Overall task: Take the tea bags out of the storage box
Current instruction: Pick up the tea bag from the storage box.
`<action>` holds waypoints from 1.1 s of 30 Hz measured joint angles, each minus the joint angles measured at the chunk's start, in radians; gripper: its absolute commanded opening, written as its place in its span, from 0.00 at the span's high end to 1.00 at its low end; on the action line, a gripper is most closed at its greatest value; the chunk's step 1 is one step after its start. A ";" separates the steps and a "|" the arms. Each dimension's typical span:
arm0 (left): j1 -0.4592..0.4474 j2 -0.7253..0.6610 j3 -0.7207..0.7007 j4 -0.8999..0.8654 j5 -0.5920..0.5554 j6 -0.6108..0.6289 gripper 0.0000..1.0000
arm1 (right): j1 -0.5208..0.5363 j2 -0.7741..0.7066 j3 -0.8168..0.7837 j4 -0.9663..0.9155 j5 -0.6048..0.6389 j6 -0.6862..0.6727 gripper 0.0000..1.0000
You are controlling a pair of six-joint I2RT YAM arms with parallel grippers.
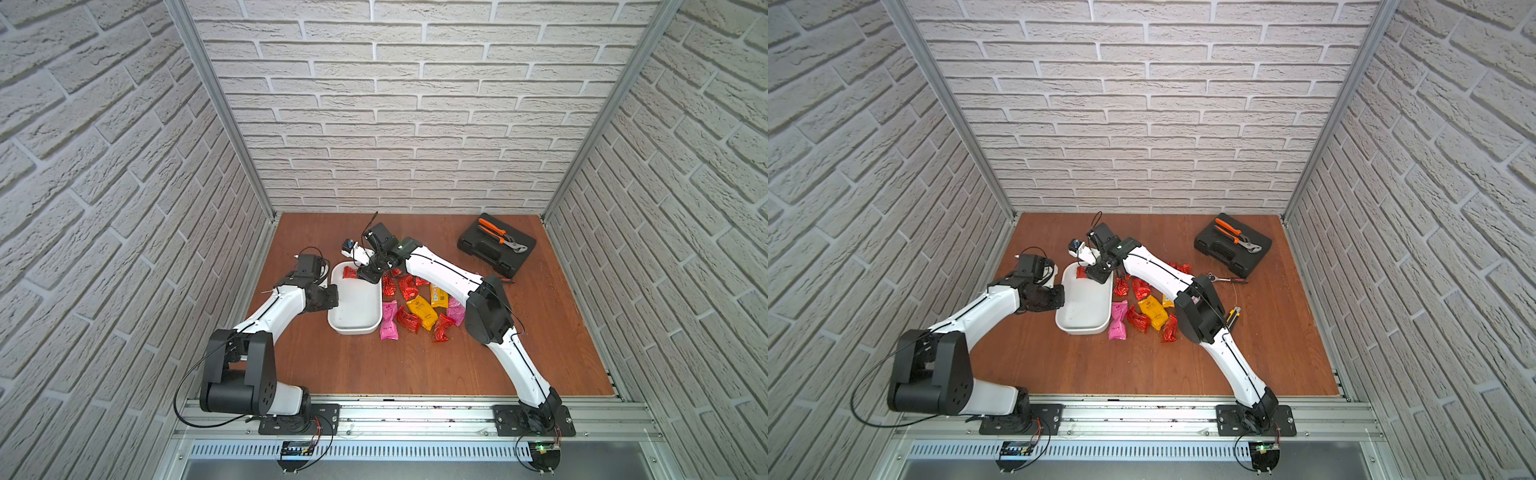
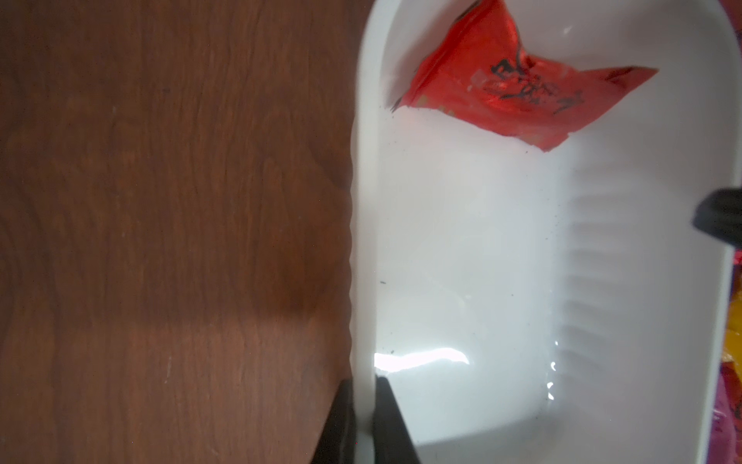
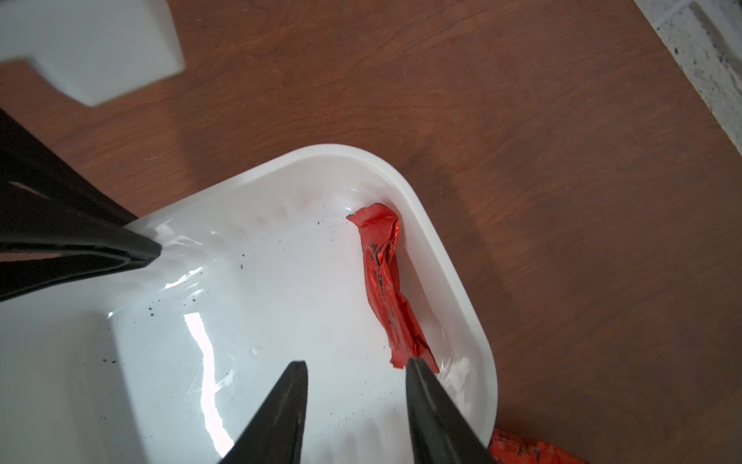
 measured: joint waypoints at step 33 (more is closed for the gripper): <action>-0.013 0.000 0.000 -0.016 0.001 0.018 1.00 | 0.032 0.139 0.065 0.041 0.119 -0.035 0.97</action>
